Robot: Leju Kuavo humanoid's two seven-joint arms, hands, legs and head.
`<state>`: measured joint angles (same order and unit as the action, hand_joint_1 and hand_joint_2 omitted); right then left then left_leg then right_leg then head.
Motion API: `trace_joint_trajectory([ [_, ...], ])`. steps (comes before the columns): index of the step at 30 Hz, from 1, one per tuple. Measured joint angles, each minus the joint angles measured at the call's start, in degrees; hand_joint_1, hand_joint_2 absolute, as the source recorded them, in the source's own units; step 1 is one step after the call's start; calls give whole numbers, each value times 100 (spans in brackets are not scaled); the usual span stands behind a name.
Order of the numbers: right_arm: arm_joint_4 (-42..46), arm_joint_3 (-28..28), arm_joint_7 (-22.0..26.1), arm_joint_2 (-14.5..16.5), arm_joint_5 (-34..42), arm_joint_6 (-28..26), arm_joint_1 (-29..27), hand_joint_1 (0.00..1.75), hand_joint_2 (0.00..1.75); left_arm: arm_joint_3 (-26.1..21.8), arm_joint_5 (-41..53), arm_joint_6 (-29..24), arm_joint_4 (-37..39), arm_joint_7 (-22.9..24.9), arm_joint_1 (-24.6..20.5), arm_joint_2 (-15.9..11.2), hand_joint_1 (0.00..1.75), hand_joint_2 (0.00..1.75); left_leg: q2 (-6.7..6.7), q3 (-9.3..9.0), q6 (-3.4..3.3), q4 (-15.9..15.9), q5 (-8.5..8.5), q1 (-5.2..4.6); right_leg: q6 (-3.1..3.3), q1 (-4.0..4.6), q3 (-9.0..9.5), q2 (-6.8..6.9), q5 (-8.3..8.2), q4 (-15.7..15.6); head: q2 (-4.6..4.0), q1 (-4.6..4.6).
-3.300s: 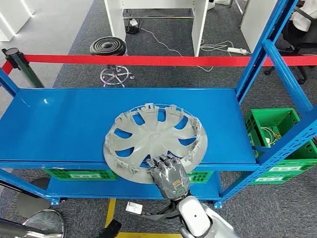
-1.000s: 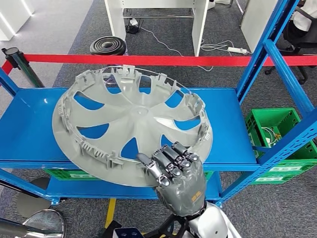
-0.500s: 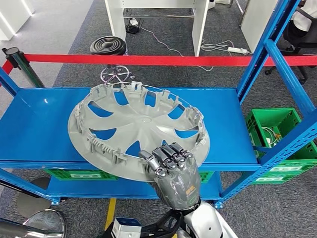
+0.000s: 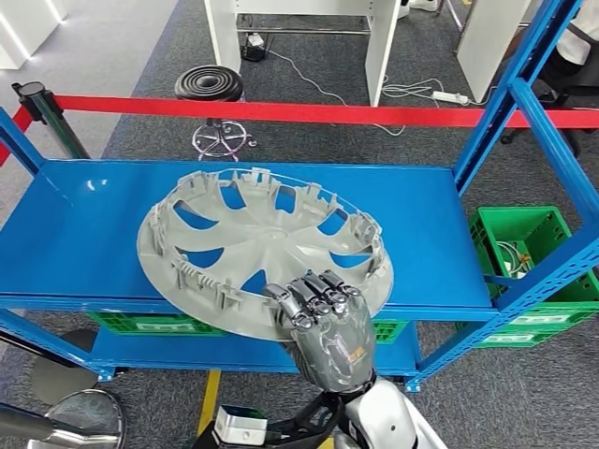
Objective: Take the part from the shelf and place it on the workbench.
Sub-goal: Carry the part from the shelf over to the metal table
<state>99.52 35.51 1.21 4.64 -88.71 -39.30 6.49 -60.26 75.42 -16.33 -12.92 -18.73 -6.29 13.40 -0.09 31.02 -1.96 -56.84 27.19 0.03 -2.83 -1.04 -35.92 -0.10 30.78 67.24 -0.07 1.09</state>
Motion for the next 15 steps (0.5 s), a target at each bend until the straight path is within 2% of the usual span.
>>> trace_joint_trajectory([
  [2,-23,10,-1,-1,16,-1,16,175,175,0,-14,1,0,-8,-2,2,0,175,-10,25,56,-18,-6,-10,34,10,368,-7,-223,-654,-1,2],
  [3,-30,17,-1,-1,22,-1,23,175,175,0,-21,1,0,-12,-3,2,0,175,-13,41,94,-29,-18,-15,54,19,459,-14,-242,-824,-1,3],
  [6,-41,28,-5,-1,32,-2,28,175,175,0,-35,2,0,-16,1,-2,0,175,-19,92,192,-60,-43,-18,140,21,449,-25,-240,-900,0,5],
  [7,-45,29,-7,-1,34,-2,30,175,175,0,-38,2,0,-16,2,-5,0,175,-19,129,222,-120,28,-15,186,10,426,-20,-261,-915,0,14],
  [8,-47,30,-7,-1,34,-2,34,175,175,0,-40,2,0,-16,2,-8,0,175,-20,198,252,-275,175,-10,235,-1,393,-12,-292,-930,0,30],
  [10,-56,33,-5,-1,33,-2,38,175,175,-1,-43,2,0,-16,1,-13,0,175,-17,441,307,-898,623,5,313,2,308,9,-354,-937,0,61],
  [11,-63,33,-4,-1,34,-2,39,175,175,-1,-43,2,0,-16,3,-15,0,175,-17,568,325,-1263,818,13,332,11,261,20,-385,-934,0,67],
  [12,-73,32,-4,-1,37,-2,38,175,175,-1,-44,2,0,-16,5,-16,0,175,-17,639,333,-1521,916,18,341,22,212,29,-417,-928,0,67],
  [13,-85,32,-5,-1,44,-2,38,175,175,-1,-46,3,0,-16,7,-17,0,175,-17,626,331,-1604,902,20,341,32,164,35,-450,-921,0,67],
  [14,-93,33,-5,-1,52,-2,38,175,175,-1,-49,3,0,-16,8,-18,0,175,-17,498,318,-1459,773,21,335,40,118,36,-483,-913,0,67],
  [15,-99,33,-5,-1,61,-2,38,175,175,-1,-53,4,0,-19,6,-20,0,175,-17,278,297,-1134,590,20,325,47,78,35,-515,-906,0,67],
])
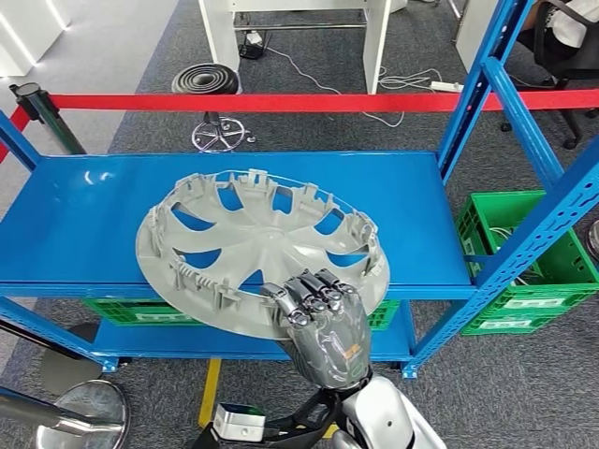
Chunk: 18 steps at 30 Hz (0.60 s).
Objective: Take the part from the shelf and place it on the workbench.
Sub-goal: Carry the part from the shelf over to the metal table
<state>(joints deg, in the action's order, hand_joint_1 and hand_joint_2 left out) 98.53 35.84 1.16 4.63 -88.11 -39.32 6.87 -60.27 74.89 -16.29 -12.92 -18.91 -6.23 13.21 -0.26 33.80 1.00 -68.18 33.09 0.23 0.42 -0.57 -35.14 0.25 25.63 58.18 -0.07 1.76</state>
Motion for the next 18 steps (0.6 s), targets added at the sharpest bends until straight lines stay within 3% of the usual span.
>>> trace_joint_trajectory([
  [2,-2,0,0,0,18,0,4,175,175,1,-9,1,0,-9,-9,-3,0,175,-2,-479,-53,783,-225,-13,-40,17,-56,-3,-66,10,0,-2],
  [3,-3,0,0,0,26,0,8,175,175,0,-14,1,0,-14,-13,-3,0,175,-4,-617,-75,1032,-252,-23,-68,26,-72,-1,-103,10,0,-5],
  [6,-5,2,3,-1,47,0,14,175,175,-2,-30,1,0,-22,-3,0,0,175,0,-630,-146,1190,-305,-39,-163,26,-103,1,-208,-4,0,-6],
  [7,-6,2,3,-2,54,0,12,175,175,-2,-33,1,0,-23,0,2,0,175,9,-593,-183,1201,-357,-32,-193,19,-139,-4,-155,25,0,-9],
  [9,-13,5,4,-4,66,0,10,175,175,-2,-34,1,0,-26,-5,7,0,175,28,-482,-256,1225,-481,-15,-245,7,-285,-14,231,357,0,-28],
  [11,-24,14,5,-7,80,0,8,175,175,-2,-34,2,0,-29,-6,6,0,175,33,-328,-291,1218,-596,-26,-283,3,-480,-17,761,1065,0,-44],
  [12,-32,18,5,-11,89,0,7,175,175,-2,-35,3,0,-30,-3,5,0,175,35,-245,-293,1213,-656,-33,-294,2,-531,-17,898,1386,0,-43],
  [13,-41,21,6,-17,97,0,5,175,175,-3,-38,3,0,-30,-2,4,0,175,36,-163,-294,1206,-715,-40,-298,3,-510,-16,904,1562,0,-42],
  [14,-50,23,6,-23,104,0,3,175,175,-3,-42,3,0,-30,-1,4,0,175,36,-88,-292,1200,-767,-48,-293,3,-393,-16,796,1539,0,-42],
  [15,-59,24,5,-27,109,0,3,175,175,-4,-46,3,0,-30,-1,4,0,175,34,-22,-285,1192,-816,-55,-276,5,-178,-17,630,1312,0,-42],
  [16,-64,24,5,-30,111,0,5,175,175,-4,-50,3,0,-30,-1,5,0,175,31,32,-272,1183,-859,-61,-247,10,114,-17,507,924,0,-42],
  [18,-68,23,5,-31,113,-1,12,175,175,-4,-52,3,0,-30,-1,8,0,175,26,112,-229,1162,-943,-80,-195,30,666,-18,479,116,0,-36],
])
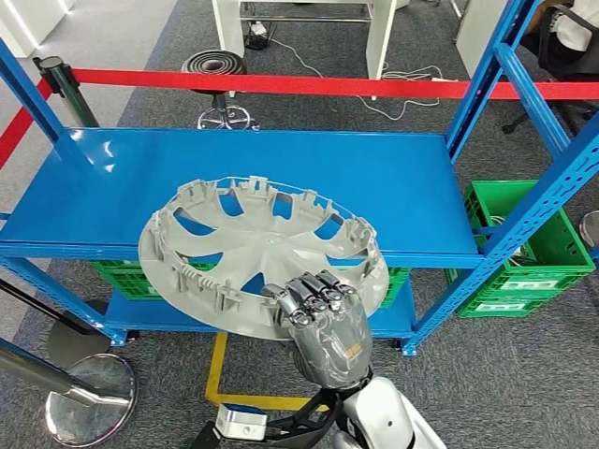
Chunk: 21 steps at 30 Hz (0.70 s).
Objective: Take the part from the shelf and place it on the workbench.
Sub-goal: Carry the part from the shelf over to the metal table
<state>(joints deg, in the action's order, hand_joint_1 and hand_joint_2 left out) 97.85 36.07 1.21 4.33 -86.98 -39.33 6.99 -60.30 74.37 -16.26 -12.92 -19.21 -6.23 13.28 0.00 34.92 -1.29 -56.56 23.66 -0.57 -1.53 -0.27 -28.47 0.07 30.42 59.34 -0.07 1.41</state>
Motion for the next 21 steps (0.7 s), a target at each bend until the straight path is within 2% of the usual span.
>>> trace_joint_trajectory([
  [1,-1,-1,1,0,-1,-1,2,175,175,0,-1,0,0,0,-1,1,0,175,1,30,30,-6,-47,-2,15,13,149,-2,50,-248,0,2],
  [2,-4,-1,1,-1,-4,-1,0,175,175,0,-1,0,0,0,0,1,0,175,4,55,61,-8,-95,-2,27,24,196,-4,74,-348,0,5],
  [4,-15,-3,-3,-7,-16,1,-9,175,175,0,-1,0,0,1,9,-3,0,175,4,112,128,-30,-102,7,94,11,120,6,7,-376,0,1],
  [5,-21,-5,-7,-10,-26,3,-12,175,175,-1,-1,0,0,2,17,-6,0,175,2,156,161,-115,24,13,147,-2,67,16,-50,-381,0,6],
  [6,-28,-7,-11,-12,-40,5,-16,175,175,-1,-1,0,0,7,24,-10,0,175,-1,226,196,-309,255,23,192,-14,3,26,-116,-389,0,10],
  [8,-46,-7,-27,-19,-83,8,-30,175,175,-1,3,0,0,15,28,-16,0,175,-2,395,254,-964,818,57,233,-10,-144,37,-236,-377,0,21],
  [9,-57,-7,-38,-26,-105,7,-41,175,175,-1,9,0,0,23,28,-18,0,175,-2,454,276,-1307,988,73,233,-6,-228,42,-294,-364,0,21],
  [10,-66,-8,-51,-35,-124,7,-52,175,175,0,16,0,0,28,28,-19,0,175,-2,453,291,-1530,1009,85,228,-4,-319,47,-347,-342,0,22],
  [11,-72,-8,-60,-44,-137,5,-67,175,175,0,25,0,0,34,28,-20,0,175,-2,374,299,-1590,905,97,216,-3,-416,50,-397,-309,0,22],
  [12,-75,-9,-68,-52,-144,4,-84,175,175,1,32,0,0,39,27,-21,0,175,-2,208,300,-1466,732,107,200,-4,-513,50,-440,-270,0,24],
  [13,-76,-9,-75,-58,-148,4,-99,175,175,2,36,0,0,40,23,-23,0,175,-2,-43,295,-1173,587,115,178,-5,-603,48,-480,-225,0,25],
  [14,-76,-10,-79,-62,-149,3,-110,175,175,3,38,0,0,42,16,-25,0,175,-4,-325,284,-789,554,115,151,1,-679,44,-516,-183,0,27],
  [15,-76,-12,-83,-64,-150,2,-117,175,175,5,38,-1,0,42,6,-25,0,175,-8,-565,259,-426,596,109,118,6,-731,41,-551,-151,0,26],
  [16,-76,-14,-84,-67,-151,1,-120,175,175,6,38,-1,0,42,-2,-23,0,175,-12,-718,230,-162,671,98,83,11,-762,42,-593,-133,0,24],
  [17,-76,-16,-85,-69,-152,0,-122,175,175,7,38,-2,0,43,-6,-22,0,175,-17,-776,193,-26,726,82,47,11,-778,45,-641,-136,0,24],
  [19,-76,-17,-86,-77,-160,-1,-126,175,175,7,42,-2,0,47,6,-17,0,175,-6,-722,105,25,651,72,-21,-7,-802,43,-703,-151,0,24],
  [20,-76,-17,-89,-81,-167,-1,-129,175,175,7,47,-2,0,54,10,-16,0,175,5,-674,54,33,589,74,-51,-17,-846,33,-613,-101,0,18],
  [21,-76,-17,-93,-89,-181,-1,-133,175,175,7,56,-2,0,62,11,-13,0,175,17,-609,10,44,517,79,-77,-23,-920,22,-409,54,-1,10],
])
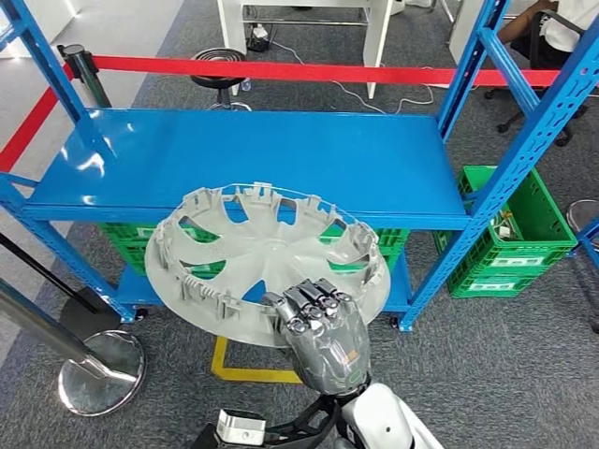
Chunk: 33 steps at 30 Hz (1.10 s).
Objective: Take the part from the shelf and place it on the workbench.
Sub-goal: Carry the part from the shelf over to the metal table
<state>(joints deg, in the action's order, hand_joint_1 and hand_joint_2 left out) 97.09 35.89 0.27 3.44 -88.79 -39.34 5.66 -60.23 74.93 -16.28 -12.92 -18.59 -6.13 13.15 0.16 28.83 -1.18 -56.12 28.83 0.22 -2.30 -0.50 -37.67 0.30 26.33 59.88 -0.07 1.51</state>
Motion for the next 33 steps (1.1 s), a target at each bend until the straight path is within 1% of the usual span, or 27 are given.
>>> trace_joint_trajectory([
  [2,0,-5,-21,-20,-38,0,-13,175,175,2,21,2,0,17,-7,2,0,175,9,176,-56,-5,-142,-7,-38,-7,-207,-12,605,663,0,-19],
  [3,0,-8,-34,-31,-57,0,-24,175,175,3,33,5,0,22,-7,2,0,175,9,275,-65,-10,-216,-18,-48,-8,-287,-13,824,1055,0,-20],
  [4,0,-10,-46,-41,-72,0,-36,175,175,4,44,9,0,27,-7,2,0,175,10,374,-68,-15,-288,-31,-51,-7,-310,-14,902,1349,1,-21],
  [5,0,-11,-56,-50,-81,0,-46,175,175,4,55,14,0,33,-6,2,0,175,11,467,-68,-20,-356,-45,-43,-6,-245,-14,837,1461,1,-20],
  [6,0,-16,-63,-56,-86,0,-53,175,175,5,64,18,0,39,-7,2,0,175,12,552,-65,-23,-421,-61,-22,-3,-81,-14,682,1376,1,-19],
  [7,0,-25,-67,-61,-90,0,-55,175,175,8,73,21,0,47,-9,4,0,175,10,625,-60,-25,-482,-74,10,5,186,-15,518,1092,1,-19],
  [8,1,-40,-69,-63,-92,0,-51,175,175,11,79,21,0,55,-10,8,0,175,7,683,-50,-29,-539,-87,54,21,529,-16,444,664,1,-18],
  [9,2,-55,-69,-63,-96,-1,-44,175,175,17,84,21,0,60,-12,12,0,175,4,724,-35,-35,-593,-100,90,34,881,-15,455,188,1,-15],
  [10,3,-69,-67,-63,-98,-1,-36,175,175,26,92,21,0,63,-15,16,0,175,4,755,-13,-40,-650,-107,116,53,1137,-16,520,-199,1,-13],
  [11,5,-85,-64,-63,-101,-2,-30,175,175,37,102,20,0,64,-18,18,0,175,6,777,15,-40,-705,-106,137,70,1274,-18,592,-442,1,-11],
  [12,5,-99,-62,-63,-105,-2,-29,175,175,47,114,18,0,64,-19,18,0,175,8,794,47,-34,-762,-104,154,78,1299,-19,602,-546,1,-11],
  [13,5,-119,-57,-64,-110,-2,-30,175,175,56,126,12,0,64,-19,15,0,175,3,820,79,-33,-795,-93,187,73,1244,-14,564,-559,1,-20],
  [14,4,-142,-49,-66,-114,-2,-32,175,175,66,135,7,0,64,-15,14,0,175,-6,854,118,-65,-732,-86,229,64,1190,-6,501,-563,1,-16],
  [15,3,-164,-36,-66,-119,-1,-33,175,175,79,143,3,0,64,-7,10,0,175,-16,905,155,-184,-551,-78,272,50,1138,5,424,-574,1,-7],
  [16,3,-186,-19,-67,-121,-1,-34,175,175,96,151,-1,0,64,-2,5,0,175,-25,975,192,-409,-272,-63,306,39,1069,16,343,-576,1,5],
  [18,2,-225,14,-68,-122,0,-42,175,175,132,166,-2,0,61,3,-2,0,175,-26,1120,253,-1115,308,-29,334,44,893,25,198,-538,1,30],
  [19,2,-242,26,-68,-122,0,-49,175,175,142,169,-4,0,54,1,-4,0,175,-25,1152,274,-1435,428,-12,331,46,784,30,136,-504,1,31],
  [20,2,-256,35,-69,-122,0,-54,175,175,147,170,-5,0,46,1,-5,0,175,-25,1122,291,-1626,408,4,324,46,670,34,81,-462,1,31],
  [21,2,-272,44,-69,-122,0,-58,175,175,149,169,-7,0,39,2,-7,0,175,-25,1008,303,-1631,282,20,310,43,555,37,34,-412,1,31],
  [23,2,-296,68,-70,-122,0,-56,175,175,151,168,-7,0,32,-5,-10,0,175,-26,525,314,-1117,49,48,264,37,345,35,-43,-303,1,33],
  [25,2,-318,80,-71,-121,-1,-31,175,175,157,167,-1,0,32,-29,-10,0,175,-36,24,271,-395,119,43,199,45,205,31,-114,-204,1,32],
  [26,-1,-326,78,-71,-121,-2,-10,175,175,159,166,2,0,33,-41,-8,0,175,-40,-95,231,-179,187,30,163,47,165,32,-161,-183,1,32],
  [28,-17,-335,59,-72,-121,-2,35,175,175,161,158,12,1,37,-45,-5,0,175,-34,-70,120,-74,156,10,88,35,119,31,-264,-190,1,33],
  [29,-28,-337,44,-74,-122,-2,53,175,175,161,151,15,1,39,-44,-5,0,175,-22,-21,67,-62,95,8,56,24,82,21,-238,-172,1,33],
  [30,-39,-339,26,-76,-122,-2,73,175,175,161,145,19,1,41,-44,-5,0,175,-10,42,14,-49,25,12,26,15,18,8,-99,-77,1,21],
  [31,-51,-340,11,-80,-122,-2,94,175,175,161,139,19,1,43,-46,-4,0,175,2,122,-25,-36,-50,18,3,8,-69,-5,140,128,1,10],
  [33,-74,-342,-5,-87,-122,-2,129,175,175,161,137,19,0,43,-52,-5,0,175,7,307,-64,-43,-193,4,-29,3,-255,-15,738,837,1,-16],
])
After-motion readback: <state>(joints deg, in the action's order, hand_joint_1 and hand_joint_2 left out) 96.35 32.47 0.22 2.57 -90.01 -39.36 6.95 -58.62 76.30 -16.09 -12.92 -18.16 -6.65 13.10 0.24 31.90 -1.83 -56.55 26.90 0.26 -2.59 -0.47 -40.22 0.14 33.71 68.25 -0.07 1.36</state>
